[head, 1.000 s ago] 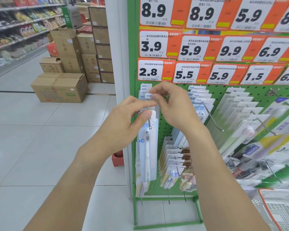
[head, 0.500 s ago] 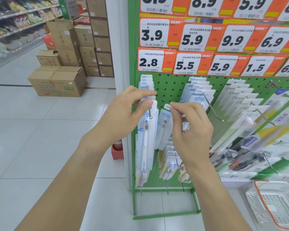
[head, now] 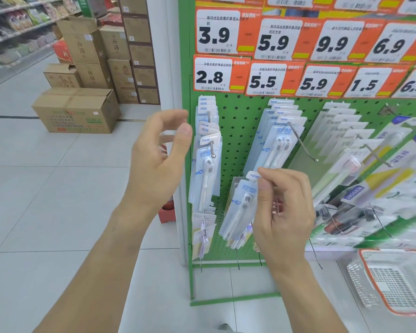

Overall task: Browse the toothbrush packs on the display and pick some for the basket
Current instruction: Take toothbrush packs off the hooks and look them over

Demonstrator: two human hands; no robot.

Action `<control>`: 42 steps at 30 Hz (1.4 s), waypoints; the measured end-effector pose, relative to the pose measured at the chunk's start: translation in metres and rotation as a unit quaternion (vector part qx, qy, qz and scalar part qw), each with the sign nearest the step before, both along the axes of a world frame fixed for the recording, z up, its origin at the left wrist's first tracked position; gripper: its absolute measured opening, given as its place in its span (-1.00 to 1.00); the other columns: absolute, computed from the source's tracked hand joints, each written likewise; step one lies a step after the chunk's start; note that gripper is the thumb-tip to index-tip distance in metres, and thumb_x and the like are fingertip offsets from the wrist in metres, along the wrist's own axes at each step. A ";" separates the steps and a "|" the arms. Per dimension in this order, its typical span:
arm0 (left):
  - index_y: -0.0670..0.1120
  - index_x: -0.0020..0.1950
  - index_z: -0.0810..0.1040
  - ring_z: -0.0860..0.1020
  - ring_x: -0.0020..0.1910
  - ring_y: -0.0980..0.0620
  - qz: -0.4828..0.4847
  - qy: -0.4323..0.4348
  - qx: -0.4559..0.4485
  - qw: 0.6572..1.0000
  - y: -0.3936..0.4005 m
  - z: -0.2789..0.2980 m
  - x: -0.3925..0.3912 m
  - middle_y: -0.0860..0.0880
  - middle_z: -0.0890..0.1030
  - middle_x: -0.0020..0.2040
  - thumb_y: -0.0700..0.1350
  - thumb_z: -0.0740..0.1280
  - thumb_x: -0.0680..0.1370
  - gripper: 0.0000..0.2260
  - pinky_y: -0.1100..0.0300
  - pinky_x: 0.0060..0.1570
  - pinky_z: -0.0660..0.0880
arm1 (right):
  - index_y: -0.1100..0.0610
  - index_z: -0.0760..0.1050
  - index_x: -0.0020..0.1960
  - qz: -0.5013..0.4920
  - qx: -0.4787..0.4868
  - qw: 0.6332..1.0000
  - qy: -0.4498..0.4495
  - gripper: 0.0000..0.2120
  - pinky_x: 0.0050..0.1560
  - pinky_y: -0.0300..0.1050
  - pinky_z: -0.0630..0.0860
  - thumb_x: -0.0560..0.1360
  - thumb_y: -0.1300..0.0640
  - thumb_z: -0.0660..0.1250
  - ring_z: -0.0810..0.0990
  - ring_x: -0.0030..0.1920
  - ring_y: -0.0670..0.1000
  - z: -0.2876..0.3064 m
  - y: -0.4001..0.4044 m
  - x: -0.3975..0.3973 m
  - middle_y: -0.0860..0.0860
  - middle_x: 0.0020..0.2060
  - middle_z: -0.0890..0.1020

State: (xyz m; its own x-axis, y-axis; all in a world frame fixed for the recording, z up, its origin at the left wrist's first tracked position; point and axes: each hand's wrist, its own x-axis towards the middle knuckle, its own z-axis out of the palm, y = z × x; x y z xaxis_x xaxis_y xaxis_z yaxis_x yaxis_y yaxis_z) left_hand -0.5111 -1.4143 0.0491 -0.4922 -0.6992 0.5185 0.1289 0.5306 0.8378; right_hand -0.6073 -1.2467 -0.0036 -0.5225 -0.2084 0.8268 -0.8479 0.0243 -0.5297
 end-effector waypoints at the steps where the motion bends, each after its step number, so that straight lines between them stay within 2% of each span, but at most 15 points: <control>1: -0.04 0.17 0.56 0.58 0.09 0.18 0.031 0.033 0.011 0.999 0.006 -0.003 0.005 0.11 0.63 0.07 -0.08 0.27 0.64 -0.84 0.26 0.12 0.50 | 0.27 0.60 0.09 0.005 -0.001 1.000 -0.004 -0.86 -0.03 -0.37 0.43 0.61 0.31 0.28 0.53 -0.03 -0.09 -0.001 0.001 0.002 -0.02 -0.02 0.50; 4: -0.05 0.00 0.58 0.58 -0.08 -0.02 0.091 0.118 0.049 0.988 0.028 -0.020 0.023 0.00 0.63 -0.09 -0.12 0.27 0.59 -0.90 0.04 0.00 0.53 | 0.16 0.58 0.12 0.038 0.004 0.999 -0.027 -0.86 -0.02 -0.37 0.42 0.62 0.27 0.28 0.55 -0.04 -0.08 -0.004 0.002 0.007 -0.12 0.00 0.50; 6: 0.00 -0.10 0.58 0.55 -0.18 -0.07 0.069 0.120 0.085 0.987 0.045 -0.032 0.034 -0.03 0.60 -0.20 -0.08 0.28 0.55 -0.91 0.04 -0.12 0.50 | 0.11 0.58 0.11 0.074 0.013 0.995 -0.061 -0.87 -0.04 -0.33 0.45 0.63 0.24 0.29 0.58 -0.04 -0.05 -0.007 0.002 0.009 -0.14 -0.01 0.54; 8: 0.02 -0.09 0.59 0.58 -0.19 -0.06 0.010 0.060 0.120 0.991 0.061 -0.045 0.043 -0.01 0.62 -0.20 0.00 0.30 0.52 -0.89 0.08 -0.15 0.52 | 0.04 0.61 0.09 0.122 0.026 0.985 -0.123 -0.87 -0.08 -0.27 0.49 0.64 0.21 0.32 0.61 -0.06 -0.04 -0.011 0.001 0.012 -0.11 -0.04 0.60; 11: 0.06 0.09 0.58 0.64 0.02 0.00 -0.057 -0.075 0.134 0.986 0.077 -0.069 0.054 0.08 0.67 -0.01 0.08 0.33 0.52 -0.80 0.24 0.02 0.54 | -0.04 0.63 0.07 0.164 0.052 0.965 -0.198 -0.85 -0.11 -0.27 0.52 0.59 0.17 0.36 0.63 -0.07 -0.06 -0.016 -0.002 0.017 -0.11 -0.09 0.64; 13: 0.04 0.20 0.56 0.64 0.11 0.06 -0.110 -0.126 0.182 0.969 0.083 -0.082 0.058 0.12 0.69 0.06 0.04 0.38 0.57 -0.77 0.25 0.09 0.54 | -0.04 0.64 0.06 0.187 0.059 0.953 -0.232 -0.86 -0.09 -0.28 0.53 0.58 0.16 0.37 0.65 -0.08 -0.05 -0.021 -0.004 0.021 -0.12 -0.10 0.65; 15: 0.00 0.21 0.57 0.67 0.08 0.08 -0.156 -0.141 0.245 0.946 0.085 -0.088 0.060 0.10 0.71 0.06 -0.05 0.39 0.60 -0.80 0.21 0.11 0.56 | -0.02 0.66 0.06 0.202 0.060 0.940 -0.268 -0.86 -0.06 -0.26 0.55 0.56 0.17 0.39 0.68 -0.08 -0.02 -0.025 -0.006 0.024 -0.10 -0.11 0.68; 19: -0.12 0.15 0.61 0.69 0.05 0.04 -0.176 -0.116 0.289 0.934 0.084 -0.093 0.060 0.02 0.73 0.03 -0.18 0.35 0.58 -0.84 0.29 0.05 0.56 | 0.00 0.69 0.06 0.214 0.063 0.904 -0.364 -0.84 -0.09 -0.26 0.58 0.52 0.21 0.45 0.71 -0.12 -0.07 -0.027 -0.005 0.024 -0.08 -0.14 0.75; 23: -0.15 0.14 0.63 0.70 0.04 0.02 -0.164 -0.106 0.325 0.925 0.085 -0.100 0.057 -0.02 0.74 0.01 -0.07 0.39 0.51 -0.74 0.31 0.00 0.55 | 0.00 0.64 0.19 0.271 0.168 0.876 -0.363 -0.64 -0.22 -0.27 0.55 0.45 0.26 0.53 0.65 -0.26 -0.14 -0.023 0.007 0.013 -0.19 -0.23 0.70; 26: -0.14 0.13 0.65 0.70 0.04 -0.02 -0.159 -0.111 0.358 0.913 0.087 -0.109 0.054 -0.05 0.75 -0.01 -0.04 0.43 0.47 -0.72 0.29 0.02 0.55 | -0.02 0.64 0.16 0.255 0.208 0.877 -0.350 -0.62 -0.27 -0.33 0.51 0.41 0.30 0.56 0.60 -0.35 -0.17 -0.027 0.013 0.004 -0.25 -0.31 0.66; 31: -0.12 0.13 0.65 0.71 -0.01 -0.08 -0.198 -0.193 0.379 0.883 0.091 -0.122 0.053 -0.07 0.75 -0.03 -0.16 0.46 0.53 -0.82 0.11 0.09 0.61 | -0.01 0.68 0.09 0.191 0.183 0.885 -0.384 -0.68 -0.27 -0.12 0.59 0.40 0.25 0.59 0.63 -0.29 -0.06 -0.038 0.019 -0.013 -0.03 -0.25 0.71; 35: -0.15 0.07 0.67 0.68 -0.10 -0.08 -0.202 -0.226 0.375 0.876 0.088 -0.131 0.054 -0.13 0.74 -0.07 -0.22 0.46 0.55 -0.89 -0.12 0.13 0.56 | -0.01 0.65 0.13 0.184 0.181 0.871 -0.419 -0.70 -0.24 0.05 0.64 0.43 0.19 0.56 0.66 -0.27 0.00 -0.046 0.024 -0.017 0.00 -0.23 0.73; 37: -0.12 0.04 0.69 0.68 -0.11 -0.07 -0.200 -0.227 0.370 0.879 0.087 -0.133 0.052 -0.13 0.74 -0.08 -0.21 0.48 0.53 -0.90 -0.09 0.12 0.57 | -0.06 0.60 0.19 0.211 0.196 0.846 -0.450 -0.64 -0.14 0.19 0.67 0.41 0.04 0.53 0.71 -0.20 0.11 -0.048 0.026 -0.016 0.03 -0.17 0.74; 39: -0.09 0.02 0.70 0.69 -0.10 -0.08 -0.202 -0.227 0.372 0.877 0.088 -0.136 0.051 -0.12 0.74 -0.08 -0.21 0.49 0.53 -0.90 -0.02 0.10 0.59 | -0.06 0.53 0.28 0.238 0.213 0.822 -0.472 -0.47 -0.06 0.26 0.67 0.33 -0.01 0.54 0.74 -0.16 0.12 -0.047 0.030 -0.015 0.05 -0.14 0.76; 42: -0.10 0.03 0.70 0.69 -0.09 -0.08 -0.209 -0.238 0.379 0.869 0.091 -0.140 0.048 -0.13 0.74 -0.08 -0.18 0.48 0.54 -0.91 0.01 0.09 0.59 | -0.03 0.47 0.32 0.232 0.224 0.828 -0.460 -0.35 -0.06 0.21 0.68 0.26 0.03 0.58 0.74 -0.15 0.13 -0.049 0.032 -0.017 0.03 -0.17 0.76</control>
